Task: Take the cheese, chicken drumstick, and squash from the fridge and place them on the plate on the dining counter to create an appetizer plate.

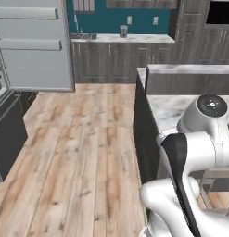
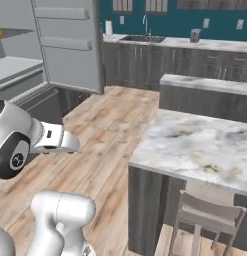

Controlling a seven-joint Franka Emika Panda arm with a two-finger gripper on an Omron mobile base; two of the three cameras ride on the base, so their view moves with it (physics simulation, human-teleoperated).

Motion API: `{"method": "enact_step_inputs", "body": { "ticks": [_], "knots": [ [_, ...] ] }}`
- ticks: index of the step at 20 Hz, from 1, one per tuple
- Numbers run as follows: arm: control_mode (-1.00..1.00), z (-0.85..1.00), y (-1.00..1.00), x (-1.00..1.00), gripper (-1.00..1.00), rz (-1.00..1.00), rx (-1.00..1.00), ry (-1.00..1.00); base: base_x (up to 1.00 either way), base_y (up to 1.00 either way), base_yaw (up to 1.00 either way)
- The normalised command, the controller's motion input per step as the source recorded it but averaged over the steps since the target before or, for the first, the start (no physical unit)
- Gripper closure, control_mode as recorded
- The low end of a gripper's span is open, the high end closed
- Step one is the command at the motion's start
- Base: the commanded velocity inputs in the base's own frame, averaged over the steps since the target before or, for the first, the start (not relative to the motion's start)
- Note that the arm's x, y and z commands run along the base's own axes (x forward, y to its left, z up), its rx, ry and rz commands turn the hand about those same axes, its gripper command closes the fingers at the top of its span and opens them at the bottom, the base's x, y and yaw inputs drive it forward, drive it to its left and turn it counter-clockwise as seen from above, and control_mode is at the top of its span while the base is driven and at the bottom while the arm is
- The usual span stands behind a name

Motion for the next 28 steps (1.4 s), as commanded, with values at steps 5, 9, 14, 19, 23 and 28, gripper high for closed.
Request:
{"method": "enact_step_inputs", "body": {
  "ticks": [5,9,14,19,23,28],
  "knots": [
    [1.00,0.00,0.00,0.00,-1.00,0.00,0.00,0.00,0.10,1.00,-0.04],
    [1.00,0.00,0.00,0.00,-1.00,0.00,0.00,0.00,0.37,1.00,-0.08],
    [1.00,0.00,0.00,0.00,-1.00,0.00,0.00,0.00,0.86,0.75,-0.06],
    [1.00,0.00,0.00,0.00,-1.00,0.00,0.00,0.00,1.00,0.12,0.18],
    [1.00,0.00,0.00,0.00,-1.00,0.00,0.00,0.00,0.98,0.00,0.41],
    [1.00,0.00,0.00,0.00,-1.00,0.00,0.00,0.00,0.81,0.00,0.44]
  ]
}}
